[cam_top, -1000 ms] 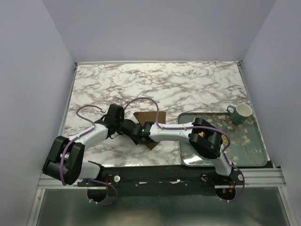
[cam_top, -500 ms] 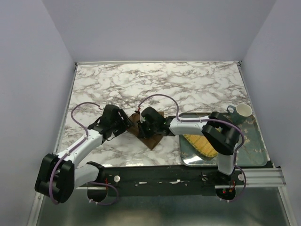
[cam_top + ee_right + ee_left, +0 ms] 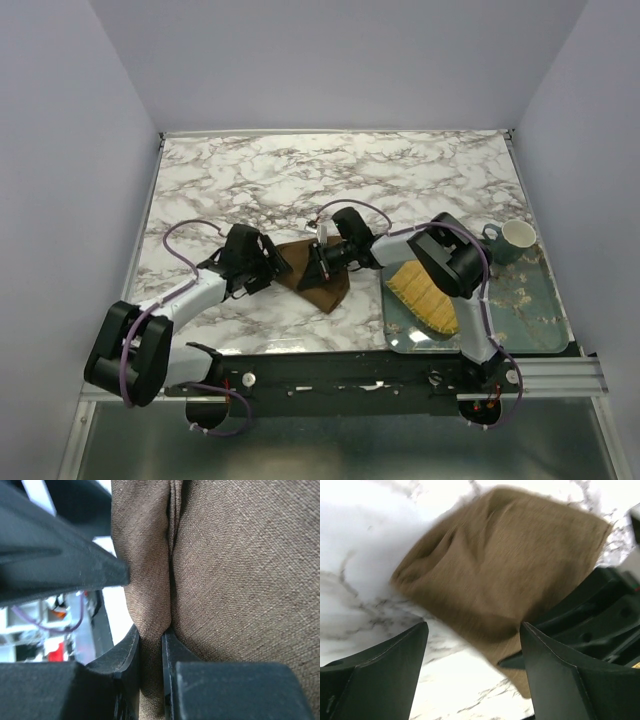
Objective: Fold the napkin, place the utensils inside, and roll it up
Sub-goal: Roll the napkin with the utensil
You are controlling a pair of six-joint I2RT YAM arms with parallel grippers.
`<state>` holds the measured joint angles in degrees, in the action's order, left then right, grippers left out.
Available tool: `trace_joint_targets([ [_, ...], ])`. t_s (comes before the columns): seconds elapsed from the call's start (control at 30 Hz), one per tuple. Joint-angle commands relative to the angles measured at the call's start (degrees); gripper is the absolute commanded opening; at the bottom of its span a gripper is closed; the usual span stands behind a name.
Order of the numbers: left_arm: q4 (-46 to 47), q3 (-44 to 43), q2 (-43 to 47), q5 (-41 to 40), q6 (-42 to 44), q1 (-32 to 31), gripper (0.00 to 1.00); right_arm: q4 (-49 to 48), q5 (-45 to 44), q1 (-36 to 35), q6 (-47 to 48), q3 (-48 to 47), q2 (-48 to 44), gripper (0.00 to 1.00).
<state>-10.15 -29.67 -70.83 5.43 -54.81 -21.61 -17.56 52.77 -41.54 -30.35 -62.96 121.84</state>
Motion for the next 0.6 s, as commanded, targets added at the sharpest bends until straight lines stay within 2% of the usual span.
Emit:
trace_joint_targets([
  [0.0,2.9,-1.2,-6.4,-1.6,-0.3,0.0,0.82,0.1,9.0,-0.4,-0.4,0.4,5.0,0.15],
  [0.1,3.6,-1.2,-8.8,-1.3,0.2,-0.1,0.65,0.2,11.2,-0.2,0.9,-0.3,5.6,0.18],
  [0.13,3.6,-1.1,-9.0,-1.6,0.7,0.0,0.55,2.5,10.4,-0.2,3.2,-1.9,5.2,0.22],
  [0.17,3.6,-0.6,-8.6,-2.0,0.8,-0.1,0.51,11.0,6.2,-0.3,6.1,-2.9,4.6,0.24],
  [0.2,3.8,-0.1,-7.6,-2.2,0.8,0.0,0.45,14.6,4.0,-0.4,10.9,-3.7,3.8,0.27],
  [0.23,3.7,0.2,-6.8,-2.6,0.9,-0.1,0.34,17.3,1.7,-0.3,12.2,-4.2,1.5,0.35],
  [0.27,3.5,0.7,-6.2,-2.9,0.9,-0.1,0.29,22.4,-3.3,-0.4,13.1,-5.0,0.3,0.4],
  [0.43,1.8,0.8,-3.9,-1.3,-0.3,-0.1,0.08,33.0,-15.7,-1.4,15.1,-8.1,-6.4,0.55],
  [0.57,1.0,0.1,-3.0,-0.8,-1.2,-0.2,0.06,43.6,-34.9,-7.0,14.4,-12.2,-11.4,0.61],
])
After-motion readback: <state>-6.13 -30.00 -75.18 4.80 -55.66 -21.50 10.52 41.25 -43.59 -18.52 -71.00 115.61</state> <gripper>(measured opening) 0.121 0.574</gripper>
